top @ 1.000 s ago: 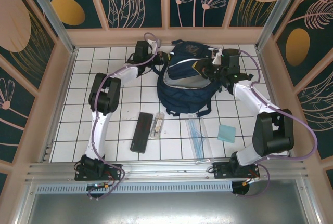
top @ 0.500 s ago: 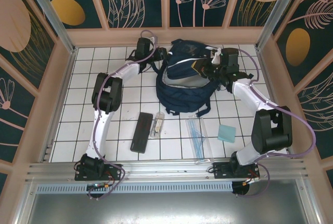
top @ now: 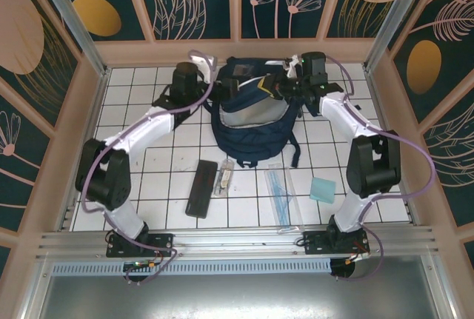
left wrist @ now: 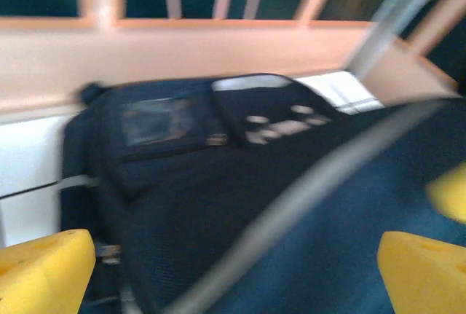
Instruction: Pack books, pencil case, and school supplies into a backpack
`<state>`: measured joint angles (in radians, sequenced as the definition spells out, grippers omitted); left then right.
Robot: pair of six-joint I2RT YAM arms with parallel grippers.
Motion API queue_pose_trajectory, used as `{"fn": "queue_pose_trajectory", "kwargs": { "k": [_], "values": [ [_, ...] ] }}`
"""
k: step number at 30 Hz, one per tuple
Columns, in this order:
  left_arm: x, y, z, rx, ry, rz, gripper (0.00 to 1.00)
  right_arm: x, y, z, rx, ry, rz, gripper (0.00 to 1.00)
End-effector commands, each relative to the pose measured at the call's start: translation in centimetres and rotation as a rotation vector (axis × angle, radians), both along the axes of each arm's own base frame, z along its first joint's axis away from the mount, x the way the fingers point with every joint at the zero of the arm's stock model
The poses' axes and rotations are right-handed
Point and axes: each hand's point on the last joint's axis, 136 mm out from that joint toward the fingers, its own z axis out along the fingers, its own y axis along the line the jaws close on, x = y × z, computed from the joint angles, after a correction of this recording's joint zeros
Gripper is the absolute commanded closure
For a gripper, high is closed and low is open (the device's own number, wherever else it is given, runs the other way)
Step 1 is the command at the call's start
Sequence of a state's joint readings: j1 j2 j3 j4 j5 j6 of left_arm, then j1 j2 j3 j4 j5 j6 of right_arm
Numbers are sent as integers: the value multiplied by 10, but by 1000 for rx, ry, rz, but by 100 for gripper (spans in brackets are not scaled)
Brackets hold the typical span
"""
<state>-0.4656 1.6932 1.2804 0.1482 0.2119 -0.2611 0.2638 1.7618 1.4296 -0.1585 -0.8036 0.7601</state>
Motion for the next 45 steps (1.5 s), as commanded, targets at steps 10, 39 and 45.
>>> {"fn": "queue_pose_trajectory", "kwargs": {
  "k": [10,39,45],
  "values": [
    [-28,-15,-41,316,-149,-98,1,3,39,45,44,-111,198,100],
    [30,-70,-48,258,58,-82,100,-68,-50,-33,-398,-56,-107,5],
    [35,-73,-39,155,162,-76,100,-132,-76,-71,-528,2,-189,1]
  ]
}}
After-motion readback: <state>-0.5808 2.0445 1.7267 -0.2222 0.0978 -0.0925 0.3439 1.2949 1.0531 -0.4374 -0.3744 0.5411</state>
